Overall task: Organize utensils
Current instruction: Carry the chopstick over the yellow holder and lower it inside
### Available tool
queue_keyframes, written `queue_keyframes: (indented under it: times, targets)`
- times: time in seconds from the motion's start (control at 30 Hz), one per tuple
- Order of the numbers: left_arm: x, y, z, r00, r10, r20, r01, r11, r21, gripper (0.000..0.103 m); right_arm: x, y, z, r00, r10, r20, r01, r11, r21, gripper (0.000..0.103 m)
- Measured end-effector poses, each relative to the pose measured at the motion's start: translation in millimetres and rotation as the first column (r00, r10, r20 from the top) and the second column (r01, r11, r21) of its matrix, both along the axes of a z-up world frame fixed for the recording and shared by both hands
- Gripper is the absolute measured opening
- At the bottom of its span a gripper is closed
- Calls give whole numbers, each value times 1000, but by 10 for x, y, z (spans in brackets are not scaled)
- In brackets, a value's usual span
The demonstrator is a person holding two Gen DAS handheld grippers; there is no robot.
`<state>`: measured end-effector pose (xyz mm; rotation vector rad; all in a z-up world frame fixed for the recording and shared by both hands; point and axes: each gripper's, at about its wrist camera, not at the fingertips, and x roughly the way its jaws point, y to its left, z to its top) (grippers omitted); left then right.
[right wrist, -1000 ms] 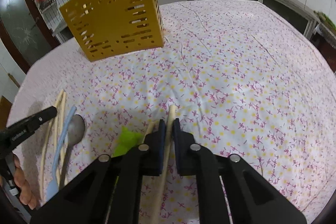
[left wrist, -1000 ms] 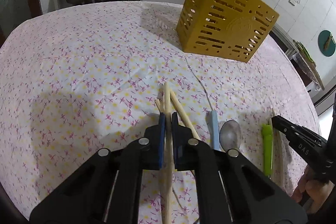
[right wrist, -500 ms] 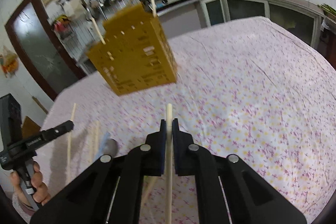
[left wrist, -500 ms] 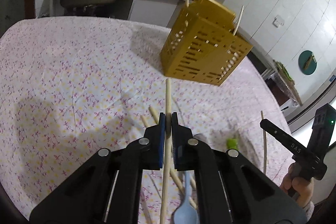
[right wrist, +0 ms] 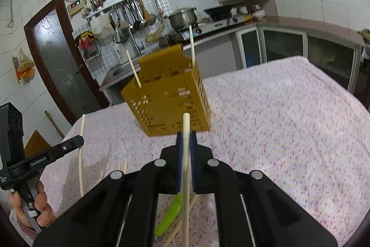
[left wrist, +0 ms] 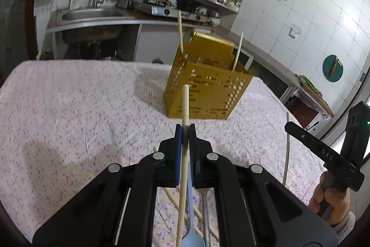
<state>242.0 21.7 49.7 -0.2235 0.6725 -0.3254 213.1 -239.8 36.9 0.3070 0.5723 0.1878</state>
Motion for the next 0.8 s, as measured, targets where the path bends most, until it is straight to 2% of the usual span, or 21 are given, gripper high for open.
queue_keyframes:
  times: [0.23,0.4,0.5,0.67,0.8]
  targets:
    - [40,-83,213,997,-18,71,19,1000,-10,4,72,-45,177,998,-12,63,12,1000,-9,6]
    - [219,-192,450,990,-21,141,23,1000,-16,4,227,-91,446,990,-27,140,29,999,-17,6]
    - [374,-307,621,980,-25,199,27,1000,-10,5,364,-122,661,977,-41,207,47,999,-26,6]
    - [667,-511,959,945,-27,327,26,1000,5,4,688,-154,1003,947,-61,314,71,997,-21,6]
    - [953,-650,1193,923,-31,384,33,999,1,4,1003,-86,1271,921,-49,387,71,997,-43,6]
